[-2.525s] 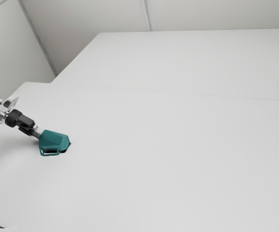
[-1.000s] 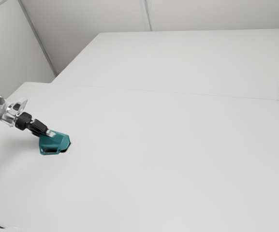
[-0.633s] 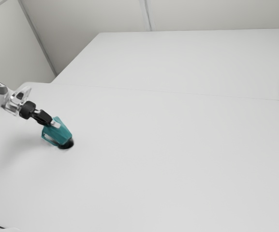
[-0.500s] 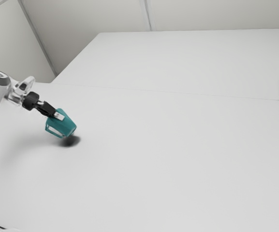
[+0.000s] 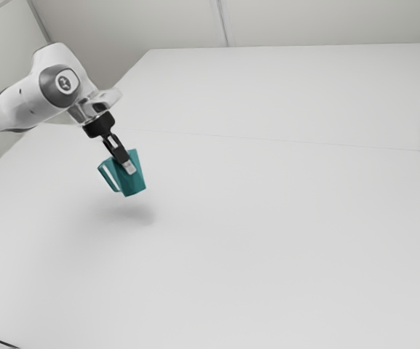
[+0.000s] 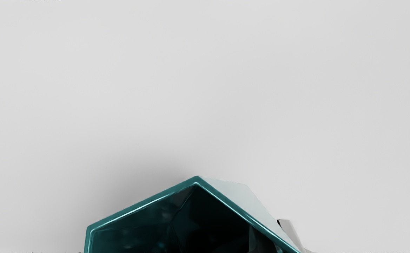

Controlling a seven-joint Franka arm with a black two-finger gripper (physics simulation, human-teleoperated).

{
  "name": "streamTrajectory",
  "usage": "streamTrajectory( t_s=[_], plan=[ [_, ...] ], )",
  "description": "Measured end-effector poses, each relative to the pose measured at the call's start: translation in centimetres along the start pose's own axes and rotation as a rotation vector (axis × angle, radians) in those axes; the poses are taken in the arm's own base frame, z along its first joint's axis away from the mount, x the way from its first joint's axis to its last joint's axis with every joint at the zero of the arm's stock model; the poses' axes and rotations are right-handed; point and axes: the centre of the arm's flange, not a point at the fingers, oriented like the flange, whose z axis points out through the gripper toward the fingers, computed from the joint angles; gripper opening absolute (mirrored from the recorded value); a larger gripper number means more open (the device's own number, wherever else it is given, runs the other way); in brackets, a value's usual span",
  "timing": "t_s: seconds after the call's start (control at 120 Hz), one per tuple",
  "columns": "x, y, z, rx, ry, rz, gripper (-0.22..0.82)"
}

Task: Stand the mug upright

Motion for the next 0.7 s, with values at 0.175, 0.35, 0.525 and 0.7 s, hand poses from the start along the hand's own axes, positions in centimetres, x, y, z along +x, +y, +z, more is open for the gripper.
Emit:
streamTrajectory(
  t_s=[0.175,0.35,0.525,0.7],
  plan=[
    [2.1,3.3,0.9,0.176,-0.061,0.039,-0.18],
    [2.5,3.9,2.2,0.304,-0.089,0.017,-0.18],
    [1.4,7.0,5.2,0.411,-0.113,0.054,-0.18],
    [0.9,11.0,7.5,0.515,-0.097,0.132,-0.18]
  ],
)
